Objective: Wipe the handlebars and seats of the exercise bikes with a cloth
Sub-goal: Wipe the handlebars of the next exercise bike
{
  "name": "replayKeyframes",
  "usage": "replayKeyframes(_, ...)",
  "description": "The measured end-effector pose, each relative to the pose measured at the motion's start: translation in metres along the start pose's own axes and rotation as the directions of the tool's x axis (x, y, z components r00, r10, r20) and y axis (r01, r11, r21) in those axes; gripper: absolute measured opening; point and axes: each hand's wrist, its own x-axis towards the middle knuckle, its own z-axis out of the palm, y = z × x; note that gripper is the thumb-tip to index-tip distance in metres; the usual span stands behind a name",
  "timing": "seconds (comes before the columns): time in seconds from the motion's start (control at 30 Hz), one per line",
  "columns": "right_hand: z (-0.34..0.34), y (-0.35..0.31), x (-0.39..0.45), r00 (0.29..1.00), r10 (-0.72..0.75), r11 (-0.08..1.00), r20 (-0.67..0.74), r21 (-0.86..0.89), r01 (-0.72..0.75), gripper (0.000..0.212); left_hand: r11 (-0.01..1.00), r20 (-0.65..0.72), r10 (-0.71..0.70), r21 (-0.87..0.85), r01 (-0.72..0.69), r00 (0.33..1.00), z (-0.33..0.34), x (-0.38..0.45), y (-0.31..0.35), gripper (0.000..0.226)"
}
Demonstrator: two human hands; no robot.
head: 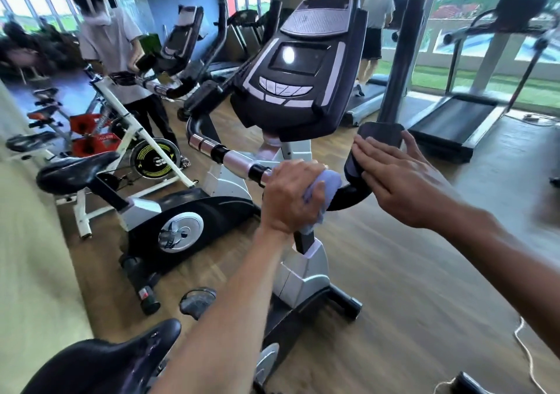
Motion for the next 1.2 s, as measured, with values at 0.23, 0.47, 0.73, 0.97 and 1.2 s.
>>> replayKeyframes(0.23,-0.004,0.003,-0.013,1.0,-0.027,0.998,-0.006,0.054,0.027,0.062,0.904,-0.026,-0.427,-0.011,0.427,0.904,-0.014,0.021,-0.033,0.037)
replayKeyframes(0.47,-0.019,0.007,-0.009,1.0,0.02,0.967,-0.022,0.256,-0.014,0.049,0.934,-0.223,-0.351,-0.153,0.323,0.91,0.006,0.002,0.052,0.014)
replayKeyframes(0.73,-0.01,0.013,-0.009,0.914,0.392,0.762,-0.104,0.594,-0.259,0.051,0.946,-0.19,-0.306,-0.166,0.277,0.933,0.029,0.011,0.11,0.042)
replayKeyframes(0.97,-0.01,0.032,-0.007,0.863,0.503,0.38,-0.044,0.908,-0.175,0.043,0.942,-0.134,-0.331,0.015,0.336,0.934,0.045,0.042,0.107,0.051)
replayKeyframes(1.2,-0.002,0.034,-0.007,0.878,0.478,0.111,0.001,0.992,-0.062,0.041,0.927,0.152,-0.362,0.162,0.339,0.92,0.06,0.123,0.091,0.04)
